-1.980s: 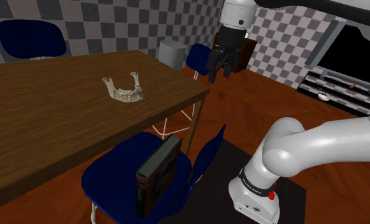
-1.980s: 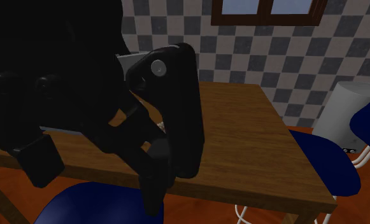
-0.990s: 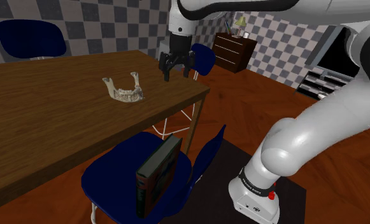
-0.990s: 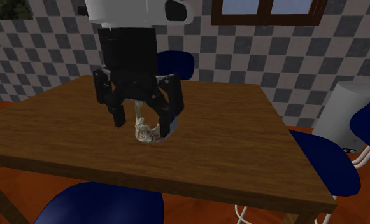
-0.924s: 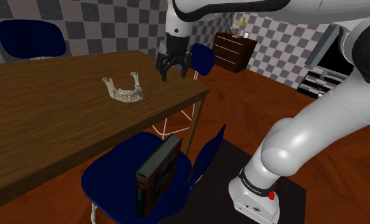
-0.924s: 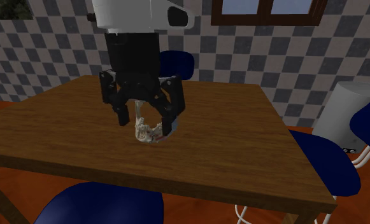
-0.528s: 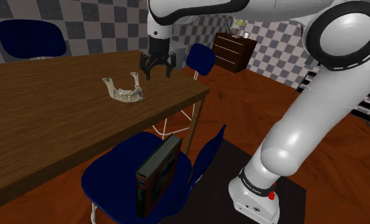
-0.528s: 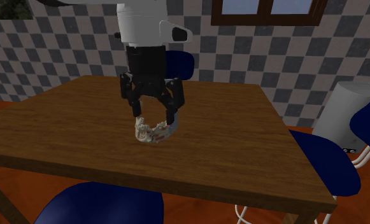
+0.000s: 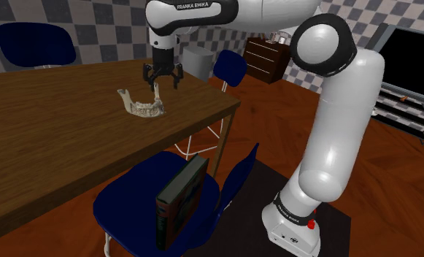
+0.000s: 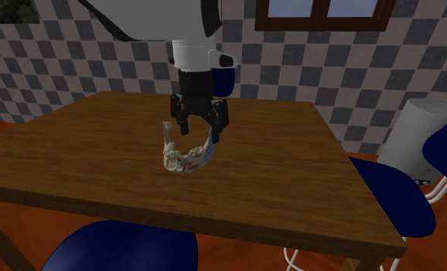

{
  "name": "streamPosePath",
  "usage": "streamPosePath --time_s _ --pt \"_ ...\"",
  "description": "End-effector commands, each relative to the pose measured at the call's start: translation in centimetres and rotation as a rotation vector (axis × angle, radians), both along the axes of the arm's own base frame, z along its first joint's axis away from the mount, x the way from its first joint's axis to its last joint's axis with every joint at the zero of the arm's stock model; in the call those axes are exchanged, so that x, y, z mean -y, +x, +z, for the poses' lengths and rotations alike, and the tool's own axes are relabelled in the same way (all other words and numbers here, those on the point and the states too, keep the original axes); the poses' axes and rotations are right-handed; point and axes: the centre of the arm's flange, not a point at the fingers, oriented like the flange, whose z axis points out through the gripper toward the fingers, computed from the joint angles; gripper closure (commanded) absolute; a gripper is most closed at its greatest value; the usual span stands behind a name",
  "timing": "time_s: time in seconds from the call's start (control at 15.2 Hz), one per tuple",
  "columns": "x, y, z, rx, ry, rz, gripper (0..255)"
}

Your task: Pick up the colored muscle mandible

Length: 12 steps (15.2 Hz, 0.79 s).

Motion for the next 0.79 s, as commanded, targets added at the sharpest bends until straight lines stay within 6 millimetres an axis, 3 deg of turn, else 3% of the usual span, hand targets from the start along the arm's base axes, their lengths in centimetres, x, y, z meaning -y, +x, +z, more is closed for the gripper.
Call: streamPosePath --time_s 0.0,0.13,0.59,0.73 --pt "-0.2 2.5 -1.1 -0.003 -0.001 -0.021 0" --pt "-0.1 4.2 -1.8 -0.005 -0.002 -0.035 0" --pt "-0.1 4.2 -5.8 -0.005 -0.002 -0.035 0" --pt "-0.1 4.2 -5.8 -0.005 -0.002 -0.035 0"
